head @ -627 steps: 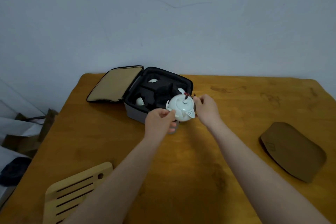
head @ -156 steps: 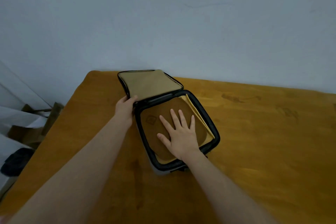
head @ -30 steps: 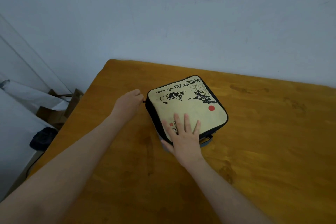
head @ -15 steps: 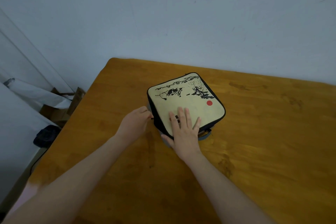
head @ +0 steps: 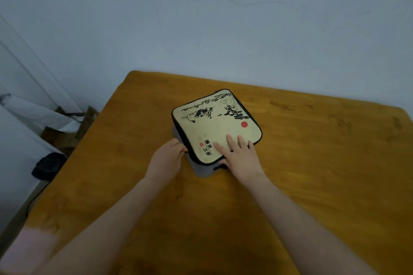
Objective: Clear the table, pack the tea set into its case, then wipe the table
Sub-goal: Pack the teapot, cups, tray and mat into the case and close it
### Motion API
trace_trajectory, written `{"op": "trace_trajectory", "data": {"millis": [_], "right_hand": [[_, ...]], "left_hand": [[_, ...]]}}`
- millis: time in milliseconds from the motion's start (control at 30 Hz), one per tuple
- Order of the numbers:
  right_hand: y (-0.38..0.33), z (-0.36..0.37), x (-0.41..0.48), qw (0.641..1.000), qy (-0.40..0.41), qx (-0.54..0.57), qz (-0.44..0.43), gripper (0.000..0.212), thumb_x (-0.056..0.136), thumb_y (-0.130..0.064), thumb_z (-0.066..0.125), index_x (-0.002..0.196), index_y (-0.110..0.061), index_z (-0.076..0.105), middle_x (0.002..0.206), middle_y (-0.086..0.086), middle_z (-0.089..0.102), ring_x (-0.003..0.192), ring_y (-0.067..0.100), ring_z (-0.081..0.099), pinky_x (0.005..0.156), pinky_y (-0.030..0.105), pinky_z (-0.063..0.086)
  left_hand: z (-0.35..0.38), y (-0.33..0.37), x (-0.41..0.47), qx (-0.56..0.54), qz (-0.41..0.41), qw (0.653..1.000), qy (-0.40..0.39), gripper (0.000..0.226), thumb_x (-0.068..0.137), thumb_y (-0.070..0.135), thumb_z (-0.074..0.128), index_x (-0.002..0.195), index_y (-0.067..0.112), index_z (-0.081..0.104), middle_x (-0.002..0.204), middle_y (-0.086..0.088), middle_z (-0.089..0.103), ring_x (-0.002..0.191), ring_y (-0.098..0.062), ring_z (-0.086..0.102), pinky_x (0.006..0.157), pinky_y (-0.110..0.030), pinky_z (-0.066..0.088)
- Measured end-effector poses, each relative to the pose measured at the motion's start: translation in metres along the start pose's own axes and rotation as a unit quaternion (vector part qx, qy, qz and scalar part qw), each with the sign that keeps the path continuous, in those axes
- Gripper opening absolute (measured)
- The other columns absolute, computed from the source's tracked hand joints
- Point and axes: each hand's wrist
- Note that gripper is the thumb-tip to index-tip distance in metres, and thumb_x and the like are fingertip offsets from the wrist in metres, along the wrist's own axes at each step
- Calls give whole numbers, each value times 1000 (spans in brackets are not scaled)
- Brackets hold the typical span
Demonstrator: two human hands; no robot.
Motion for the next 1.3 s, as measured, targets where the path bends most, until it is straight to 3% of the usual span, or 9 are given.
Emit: {"op": "trace_trajectory", "data": {"millis": [433, 567, 667, 733, 833, 933, 967, 1100, 1300], "right_hand": [[-3, -6, 4, 1000, -27, 15, 2, 56, 104, -40, 35, 153, -40, 8, 163, 13, 4, 146, 44, 8, 116, 62, 17], [-10, -14, -10, 995, 42, 75, -45, 50, 98, -29, 52, 146, -32, 35, 153, 12, 29, 139, 35, 28, 114, 54, 26], [-35, -14, -35, 973, 165, 152, -52, 24, 96, -33, 56, 110, -16, 65, 107, 2, 55, 100, 17, 51, 83, 29, 48], [-57, -14, -44, 955, 146, 250, 58, 32, 98, -41, 50, 82, -17, 65, 79, -4, 54, 73, 11, 52, 58, 21, 40], [-78, -4, -37, 857, 28, 485, 173, 46, 98, -41, 51, 59, -18, 52, 55, -5, 47, 50, 10, 43, 47, 24, 30], [-84, 0, -30, 715, 12, 664, 218, 39, 97, -25, 57, 60, -13, 55, 55, 0, 47, 53, 13, 43, 53, 26, 34], [-83, -1, -29, 698, 13, 681, 221, 37, 96, -22, 57, 61, -12, 56, 56, 1, 46, 52, 13, 43, 53, 25, 34], [-81, 1, -24, 826, 58, 531, 178, 44, 98, -21, 53, 55, -17, 45, 54, -4, 44, 47, 8, 38, 46, 21, 27], [-83, 5, -26, 924, 98, 335, 155, 24, 101, -21, 45, 85, -13, 61, 84, 5, 65, 71, 19, 57, 49, 25, 30]], "left_hand": [[30, 61, -44, -22, -88, 995, 36, 18, 95, 9, 53, 105, 11, 68, 98, 0, 61, 80, -12, 58, 66, -20, 44], [36, 79, -47, -77, -169, 981, 54, 18, 96, 17, 53, 104, 16, 70, 91, 6, 59, 78, -6, 53, 67, -20, 44], [34, 77, -49, -118, -224, 966, 61, 16, 95, 23, 57, 101, 19, 71, 92, 7, 66, 79, -4, 57, 66, -17, 43], [32, 78, -52, -129, -230, 963, 62, 14, 94, 26, 60, 99, 21, 72, 87, 9, 68, 76, -1, 58, 63, -14, 43], [31, 77, -54, -115, -204, 970, 61, 11, 93, 22, 60, 92, 23, 71, 80, 10, 66, 71, -3, 58, 60, -17, 44], [29, 71, -54, -114, -172, 978, 34, 10, 93, 21, 60, 93, 24, 69, 84, 10, 66, 76, -5, 59, 65, -18, 47], [28, 68, -53, -121, -156, 980, 24, 11, 92, 20, 61, 96, 24, 70, 87, 10, 66, 79, -4, 59, 69, -19, 48], [24, 57, -43, -239, -207, 947, 57, 9, 91, 22, 60, 94, 26, 67, 90, 12, 64, 85, -7, 60, 71, -22, 47], [30, 62, 6, -337, -359, 870, 19, 36, 89, 31, 66, 109, 13, 43, 105, 0, 55, 96, -17, 57, 70, -27, 47]]}}
Point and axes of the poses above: each hand's wrist, its own x-axis towards the middle knuckle, its own z-axis out of the palm, y = z × x
